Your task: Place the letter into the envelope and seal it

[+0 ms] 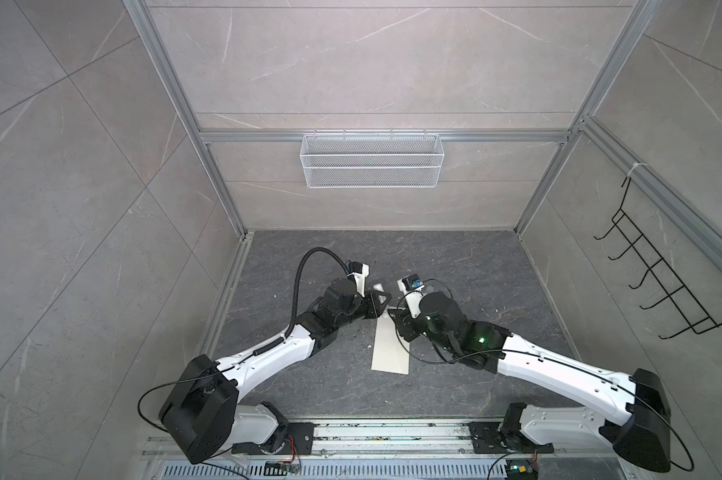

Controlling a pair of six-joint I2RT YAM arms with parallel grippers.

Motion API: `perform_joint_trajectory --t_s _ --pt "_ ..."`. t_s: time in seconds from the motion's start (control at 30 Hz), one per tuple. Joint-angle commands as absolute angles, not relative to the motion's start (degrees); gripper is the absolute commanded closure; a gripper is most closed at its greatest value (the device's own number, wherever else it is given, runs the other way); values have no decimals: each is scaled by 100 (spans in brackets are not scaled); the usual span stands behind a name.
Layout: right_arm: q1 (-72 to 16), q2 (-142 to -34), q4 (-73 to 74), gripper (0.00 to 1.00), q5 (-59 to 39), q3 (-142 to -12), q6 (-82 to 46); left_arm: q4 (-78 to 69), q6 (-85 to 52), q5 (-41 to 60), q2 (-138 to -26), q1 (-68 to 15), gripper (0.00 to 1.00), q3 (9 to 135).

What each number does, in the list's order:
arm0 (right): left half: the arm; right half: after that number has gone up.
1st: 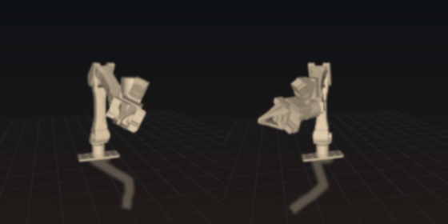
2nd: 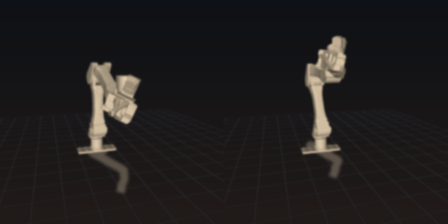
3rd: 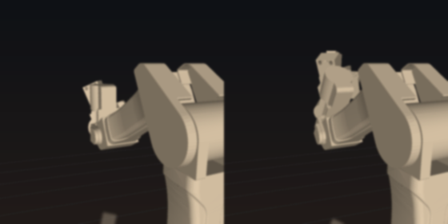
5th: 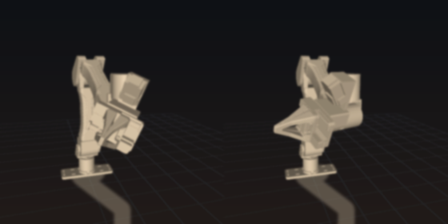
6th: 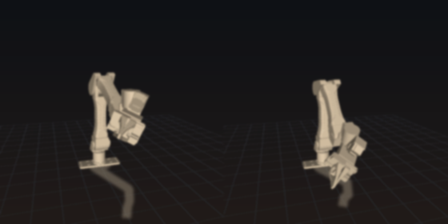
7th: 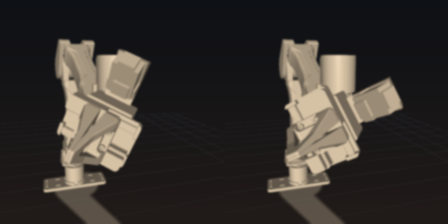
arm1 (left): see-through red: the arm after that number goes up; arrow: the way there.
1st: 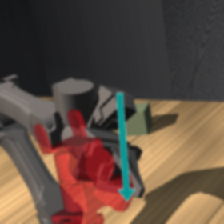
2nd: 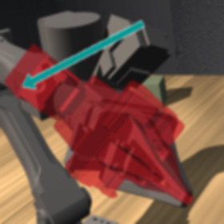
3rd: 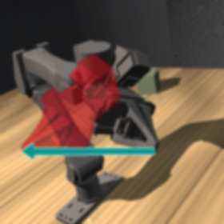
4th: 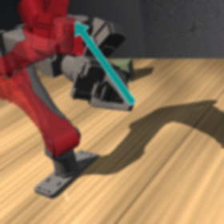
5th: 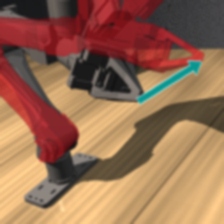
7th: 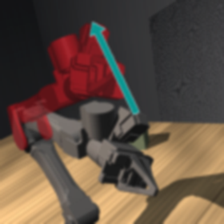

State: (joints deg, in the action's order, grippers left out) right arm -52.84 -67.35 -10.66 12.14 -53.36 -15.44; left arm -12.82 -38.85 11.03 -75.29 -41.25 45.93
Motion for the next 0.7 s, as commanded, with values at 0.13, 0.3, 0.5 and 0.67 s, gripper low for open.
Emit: perform_joint_trajectory --t_s 0.13,0.3,0.5,0.67 --pt "-4742 -6227 -1120 33 -344 -5092 -1729 -1760 -1988 1431 -6925 -4130 100 4295" --pt "-4655 -6143 -1247 27 -710 -5194 -1725 -2273 -1095 1766 -6727 -4153 100 3907" --pt "-4629 -6139 -1345 25 -782 -5300 -1740 -3034 -356 1942 -6548 -4247 100 3441" --pt "-4611 -6117 -1367 23 -721 -5309 -1749 -3424 -97 2030 -6439 -4326 100 3203"
